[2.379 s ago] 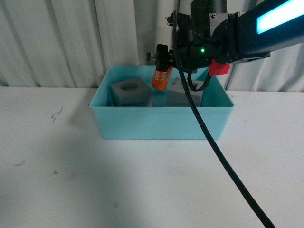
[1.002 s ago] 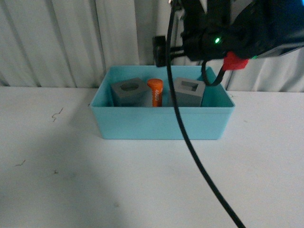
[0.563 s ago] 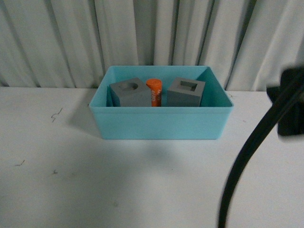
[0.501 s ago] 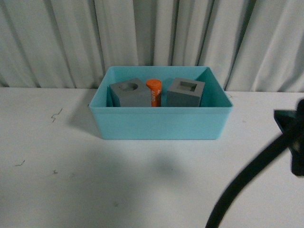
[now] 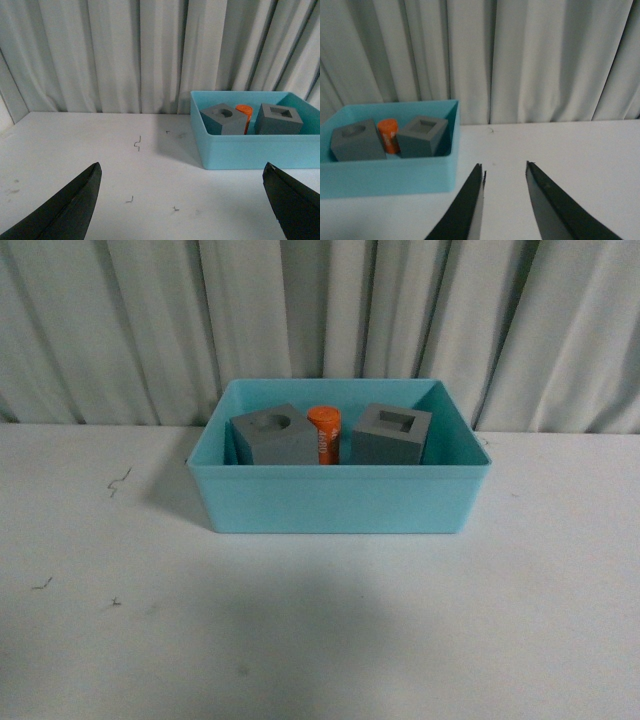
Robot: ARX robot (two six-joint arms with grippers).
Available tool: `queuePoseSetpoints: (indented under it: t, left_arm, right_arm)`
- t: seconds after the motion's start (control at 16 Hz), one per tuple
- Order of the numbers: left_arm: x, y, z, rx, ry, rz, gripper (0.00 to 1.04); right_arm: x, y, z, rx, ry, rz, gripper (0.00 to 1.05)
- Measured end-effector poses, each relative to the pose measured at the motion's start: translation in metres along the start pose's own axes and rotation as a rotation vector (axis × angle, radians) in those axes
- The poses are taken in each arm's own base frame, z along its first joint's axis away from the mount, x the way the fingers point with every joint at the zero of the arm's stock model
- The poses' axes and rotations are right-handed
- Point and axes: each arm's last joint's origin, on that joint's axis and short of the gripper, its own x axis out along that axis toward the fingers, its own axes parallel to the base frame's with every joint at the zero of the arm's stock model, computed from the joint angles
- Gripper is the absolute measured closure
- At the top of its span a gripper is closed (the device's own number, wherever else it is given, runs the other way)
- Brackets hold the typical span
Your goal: Place gray and orange parts in blue box
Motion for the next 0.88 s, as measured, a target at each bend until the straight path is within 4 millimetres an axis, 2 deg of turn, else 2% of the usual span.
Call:
queuePoseSetpoints:
  t: [0.13,0.19,0.56,0.88]
  left_arm:
    - [0.000,0.000,0.000,0.000,0.000,0.000,0.07]
    - [0.000,0.000,0.000,0.000,0.000,0.000,0.07]
    - [0.000,0.000,0.000,0.000,0.000,0.000,0.07]
    - [0.000,0.000,0.000,0.000,0.000,0.000,0.07]
  right_arm:
    - [-0.012,-0.009,-0.011,-0.004,-0.002,0.002,0.97]
    - [-0.017,-0.013,-0.016,-0.010,0.027,0.000,1.03]
    - [-0.040,-0.033,-0.011,-0.009,0.007,-0.017,1.03]
    - [-0.053,-0.032,-0.007,-0.009,-0.008,0.003,1.03]
